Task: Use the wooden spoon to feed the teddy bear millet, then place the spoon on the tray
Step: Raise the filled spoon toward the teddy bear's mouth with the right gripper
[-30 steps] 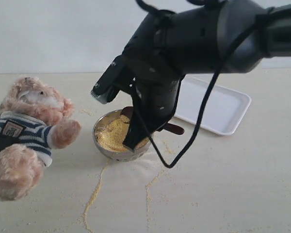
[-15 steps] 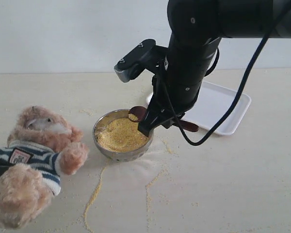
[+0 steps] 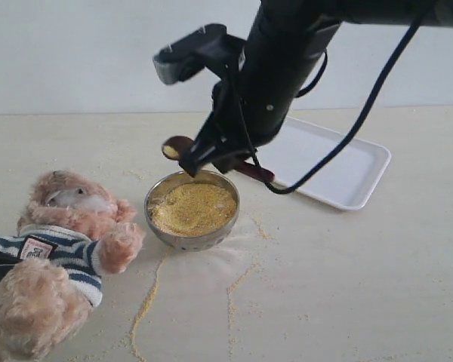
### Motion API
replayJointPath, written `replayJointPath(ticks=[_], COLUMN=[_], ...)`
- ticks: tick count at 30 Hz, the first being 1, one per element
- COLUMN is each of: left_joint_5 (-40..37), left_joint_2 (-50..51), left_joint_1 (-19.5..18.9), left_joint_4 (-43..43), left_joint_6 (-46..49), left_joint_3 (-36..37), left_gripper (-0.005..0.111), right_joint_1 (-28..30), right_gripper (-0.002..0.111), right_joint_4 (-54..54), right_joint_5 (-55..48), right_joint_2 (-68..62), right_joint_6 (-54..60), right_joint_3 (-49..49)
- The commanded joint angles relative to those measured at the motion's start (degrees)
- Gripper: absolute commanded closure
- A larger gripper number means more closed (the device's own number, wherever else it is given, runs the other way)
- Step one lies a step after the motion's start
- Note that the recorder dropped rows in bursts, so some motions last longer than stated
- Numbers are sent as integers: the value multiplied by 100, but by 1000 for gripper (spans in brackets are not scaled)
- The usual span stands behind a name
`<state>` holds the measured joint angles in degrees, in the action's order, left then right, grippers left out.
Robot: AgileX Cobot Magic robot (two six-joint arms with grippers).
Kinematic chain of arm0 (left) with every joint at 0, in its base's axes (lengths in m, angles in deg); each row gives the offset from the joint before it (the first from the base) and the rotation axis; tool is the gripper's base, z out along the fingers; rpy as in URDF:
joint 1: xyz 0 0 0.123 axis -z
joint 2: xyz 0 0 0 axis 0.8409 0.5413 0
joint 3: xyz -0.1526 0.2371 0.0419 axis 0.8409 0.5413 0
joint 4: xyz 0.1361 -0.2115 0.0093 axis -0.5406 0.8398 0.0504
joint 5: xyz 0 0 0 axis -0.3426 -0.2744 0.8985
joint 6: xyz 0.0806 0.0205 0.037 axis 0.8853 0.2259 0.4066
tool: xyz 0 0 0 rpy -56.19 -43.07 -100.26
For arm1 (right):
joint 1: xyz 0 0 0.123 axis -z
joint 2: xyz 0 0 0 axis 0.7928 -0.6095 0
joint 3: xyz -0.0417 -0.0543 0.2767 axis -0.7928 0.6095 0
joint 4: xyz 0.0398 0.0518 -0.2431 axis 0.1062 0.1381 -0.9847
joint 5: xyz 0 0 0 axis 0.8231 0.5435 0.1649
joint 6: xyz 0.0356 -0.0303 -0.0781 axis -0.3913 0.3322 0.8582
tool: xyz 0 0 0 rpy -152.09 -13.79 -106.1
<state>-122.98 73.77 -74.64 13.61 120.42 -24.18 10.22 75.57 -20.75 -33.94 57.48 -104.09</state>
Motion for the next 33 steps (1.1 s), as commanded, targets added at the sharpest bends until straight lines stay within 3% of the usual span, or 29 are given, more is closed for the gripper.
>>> replayJointPath(ticks=[1,20,33], left_joint_5=[-129,-251,-250], left_joint_2=[11,11,11], left_joint_1=[9,9,9], left_joint_4=[217,261,273], left_joint_6=[99,247,273], left_joint_3=[12,12,12], left_gripper=[102,102,102], right_joint_1=[-77,-1206,-1965], right_gripper=[108,108,108], right_joint_4=[529,190,-2468], right_joint_5=[-51,546,370], right_joint_2=[-41,-398,-588], right_joint_6=[209,1253,396], right_joint_3=[-571,-816,-675])
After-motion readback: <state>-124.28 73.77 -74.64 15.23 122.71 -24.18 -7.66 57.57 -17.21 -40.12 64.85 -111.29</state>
